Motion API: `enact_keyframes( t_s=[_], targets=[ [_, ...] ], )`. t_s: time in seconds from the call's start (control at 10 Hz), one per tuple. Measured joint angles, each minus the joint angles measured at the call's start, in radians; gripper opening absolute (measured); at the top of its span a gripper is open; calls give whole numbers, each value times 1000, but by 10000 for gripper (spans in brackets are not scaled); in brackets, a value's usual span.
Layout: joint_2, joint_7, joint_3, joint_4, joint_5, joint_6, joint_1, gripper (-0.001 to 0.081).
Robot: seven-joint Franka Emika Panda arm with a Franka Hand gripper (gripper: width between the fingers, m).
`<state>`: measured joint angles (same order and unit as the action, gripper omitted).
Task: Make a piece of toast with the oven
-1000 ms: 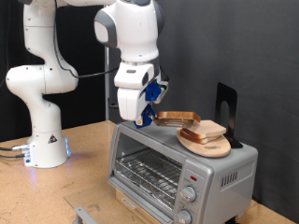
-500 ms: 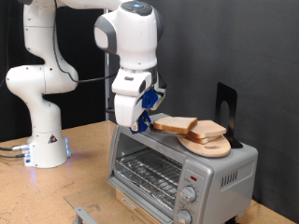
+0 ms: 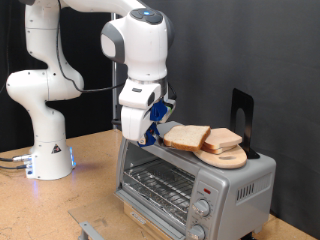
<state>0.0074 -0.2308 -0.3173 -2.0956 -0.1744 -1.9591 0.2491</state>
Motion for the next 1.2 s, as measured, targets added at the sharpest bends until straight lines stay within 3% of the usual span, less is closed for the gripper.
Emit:
enact_keyframes(
  t_s=[0.4, 1.2],
  targets=[
    [-10, 7, -20, -23, 0, -12, -5, 491],
    [-131, 31, -64, -136, -32, -14, -22, 491]
  ],
)
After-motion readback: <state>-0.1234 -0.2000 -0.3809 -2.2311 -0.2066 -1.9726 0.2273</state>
